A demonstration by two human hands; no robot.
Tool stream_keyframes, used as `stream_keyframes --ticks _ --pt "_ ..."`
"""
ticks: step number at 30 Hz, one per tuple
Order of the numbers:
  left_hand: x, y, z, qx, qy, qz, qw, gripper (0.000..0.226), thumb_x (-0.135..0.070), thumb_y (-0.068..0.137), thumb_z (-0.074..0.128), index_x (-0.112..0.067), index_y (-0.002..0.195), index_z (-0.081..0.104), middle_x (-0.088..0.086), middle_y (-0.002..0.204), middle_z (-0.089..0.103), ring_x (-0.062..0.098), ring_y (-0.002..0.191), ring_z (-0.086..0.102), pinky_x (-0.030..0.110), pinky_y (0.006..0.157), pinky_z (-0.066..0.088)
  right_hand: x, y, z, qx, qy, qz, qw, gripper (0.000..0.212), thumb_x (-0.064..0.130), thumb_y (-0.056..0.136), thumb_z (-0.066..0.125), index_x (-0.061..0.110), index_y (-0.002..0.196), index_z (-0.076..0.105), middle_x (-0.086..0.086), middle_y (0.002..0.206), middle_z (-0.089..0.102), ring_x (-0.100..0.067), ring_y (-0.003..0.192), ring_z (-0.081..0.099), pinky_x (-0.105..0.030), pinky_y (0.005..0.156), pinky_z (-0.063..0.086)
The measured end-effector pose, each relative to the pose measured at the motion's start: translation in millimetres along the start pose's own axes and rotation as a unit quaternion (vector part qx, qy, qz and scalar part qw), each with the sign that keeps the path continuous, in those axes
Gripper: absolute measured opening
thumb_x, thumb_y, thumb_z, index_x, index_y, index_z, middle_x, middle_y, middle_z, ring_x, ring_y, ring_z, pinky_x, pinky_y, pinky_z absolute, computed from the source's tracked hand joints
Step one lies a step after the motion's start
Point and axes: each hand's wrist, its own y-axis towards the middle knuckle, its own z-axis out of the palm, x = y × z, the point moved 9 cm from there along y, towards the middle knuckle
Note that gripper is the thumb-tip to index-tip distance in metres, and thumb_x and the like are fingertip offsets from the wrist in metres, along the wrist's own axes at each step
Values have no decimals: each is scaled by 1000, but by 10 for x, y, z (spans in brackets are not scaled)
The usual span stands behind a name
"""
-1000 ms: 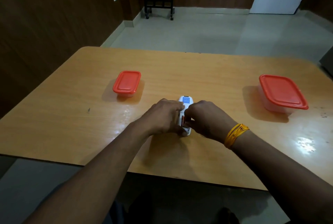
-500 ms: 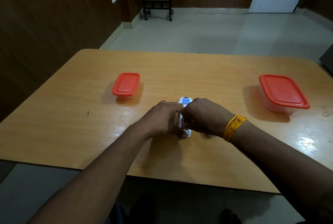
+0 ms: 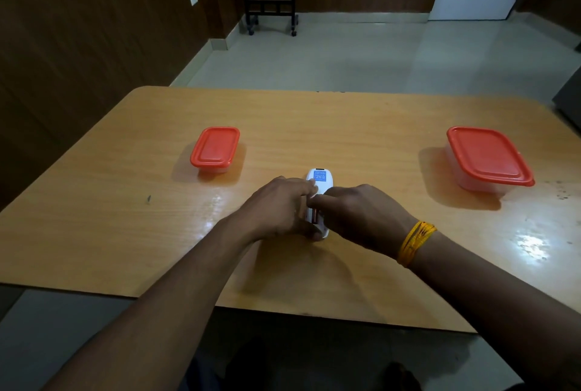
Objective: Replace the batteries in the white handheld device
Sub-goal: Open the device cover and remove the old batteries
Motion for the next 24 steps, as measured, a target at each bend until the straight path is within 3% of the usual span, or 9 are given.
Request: stream_keyframes --ticks 2,5,8,12,15,19,24 --pt "-6 -14 -5 -9 6 -12 1000 83 -63 56 86 -29 129 67 -8 123 70 22 113 61 45 94 55 -32 -63 17 -4 27 14 1000 25 7 88 65 17 111 72 -8 98 72 -35 73 70 -44 59 57" --pt "-16 -68 -56 -35 -14 -17 999 87 -46 63 96 -20 140 65 -1 142 66 20 128 60 41 104 51 -73 -130 44 -7 112 59 992 29 24 90 49 17 102 74 -4 100 68 -27 77 66 -44 66 57" --pt "-6 -95 -60 -48 -30 -11 998 72 -39 66 96 -19 129 69 -1 130 68 20 116 64 43 96 54 -112 -125 63 -2 166 100 981 22 30 95 60 21 108 75 -2 106 63 -23 83 64 -44 73 56" --pt "-51 -112 -51 -42 -19 -16 999 65 -62 58 83 -26 111 69 -7 115 63 17 103 63 44 87 55 -195 -128 122 26 197 106 974 21 25 96 70 26 117 74 -1 114 59 -22 91 64 -42 80 55" --pt "-89 -125 -46 -40 -20 -13 999 65 -65 57 74 -27 109 69 -8 114 61 16 102 62 43 86 55 -210 -157 134 14 213 94 972 19 20 95 71 24 113 74 -1 111 59 -23 89 63 -43 77 56" --pt "-76 -112 -29 -39 -24 -17 999 54 -50 63 87 -26 109 70 -4 114 58 19 102 61 44 87 55 -180 -163 113 -27 222 92 970 10 22 98 67 21 107 73 -1 105 59 -20 84 57 -38 70 50" --pt "-101 -102 -24 -20 -23 -26 999 55 -38 69 94 -26 116 66 -2 119 52 21 107 60 43 90 55 -206 -151 162 13 238 90 967 17 18 95 71 23 111 74 -1 111 58 -22 92 63 -42 78 58"
